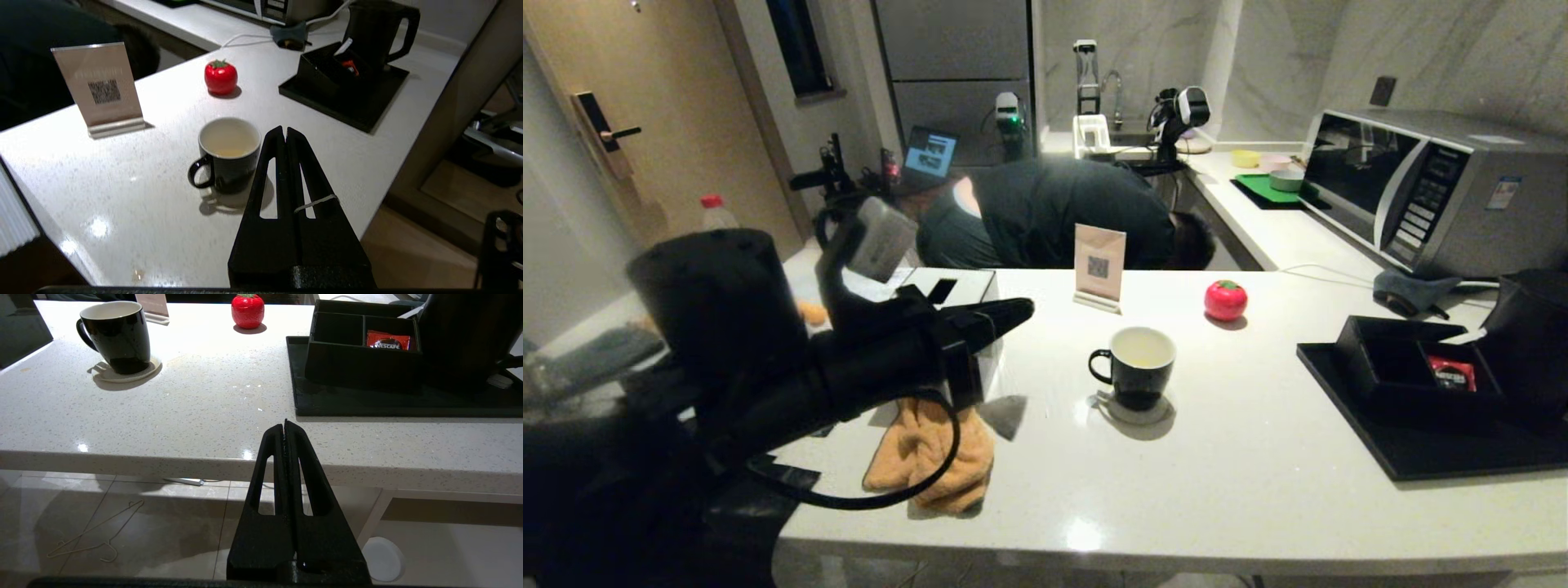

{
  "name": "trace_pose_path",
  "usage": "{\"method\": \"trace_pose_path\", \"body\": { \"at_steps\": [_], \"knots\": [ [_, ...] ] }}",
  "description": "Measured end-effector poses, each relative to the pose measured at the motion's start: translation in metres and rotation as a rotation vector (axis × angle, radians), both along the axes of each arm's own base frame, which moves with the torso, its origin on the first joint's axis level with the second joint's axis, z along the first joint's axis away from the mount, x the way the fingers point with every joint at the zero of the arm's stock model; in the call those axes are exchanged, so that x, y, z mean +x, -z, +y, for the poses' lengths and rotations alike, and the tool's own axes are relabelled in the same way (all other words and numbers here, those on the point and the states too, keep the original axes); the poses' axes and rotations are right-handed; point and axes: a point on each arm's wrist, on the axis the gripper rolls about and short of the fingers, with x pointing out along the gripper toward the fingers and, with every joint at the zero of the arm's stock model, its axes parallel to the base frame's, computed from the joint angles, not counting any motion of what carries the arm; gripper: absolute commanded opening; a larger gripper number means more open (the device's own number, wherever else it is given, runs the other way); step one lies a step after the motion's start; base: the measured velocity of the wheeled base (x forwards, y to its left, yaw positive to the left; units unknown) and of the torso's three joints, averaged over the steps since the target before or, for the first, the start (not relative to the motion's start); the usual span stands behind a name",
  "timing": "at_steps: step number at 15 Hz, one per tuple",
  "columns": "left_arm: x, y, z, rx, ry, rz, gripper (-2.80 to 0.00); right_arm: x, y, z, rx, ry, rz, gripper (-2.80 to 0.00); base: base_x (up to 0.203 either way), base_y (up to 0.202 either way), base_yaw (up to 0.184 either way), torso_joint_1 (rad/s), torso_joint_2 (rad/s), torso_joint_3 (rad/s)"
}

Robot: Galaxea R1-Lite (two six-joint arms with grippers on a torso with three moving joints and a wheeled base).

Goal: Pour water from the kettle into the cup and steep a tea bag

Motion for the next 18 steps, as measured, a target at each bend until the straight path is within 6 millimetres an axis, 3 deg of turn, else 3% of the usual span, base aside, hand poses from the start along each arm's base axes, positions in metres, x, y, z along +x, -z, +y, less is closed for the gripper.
{"method": "trace_pose_path", "body": {
  "at_steps": [13,18],
  "knots": [
    [0.008,0.018,-0.012,0.028,-0.084,0.026,-2.8,0.0,0.0,0.0,0.0,0.0,-0.001,-2.8,0.0,0.0,0.0,0.0,0.0,0.0],
    [0.016,0.01,-0.022,0.0,-0.07,-0.009,-2.8,0.0,0.0,0.0,0.0,0.001,-0.001,-2.8,0.0,0.0,0.0,0.0,0.0,0.0]
  ]
}}
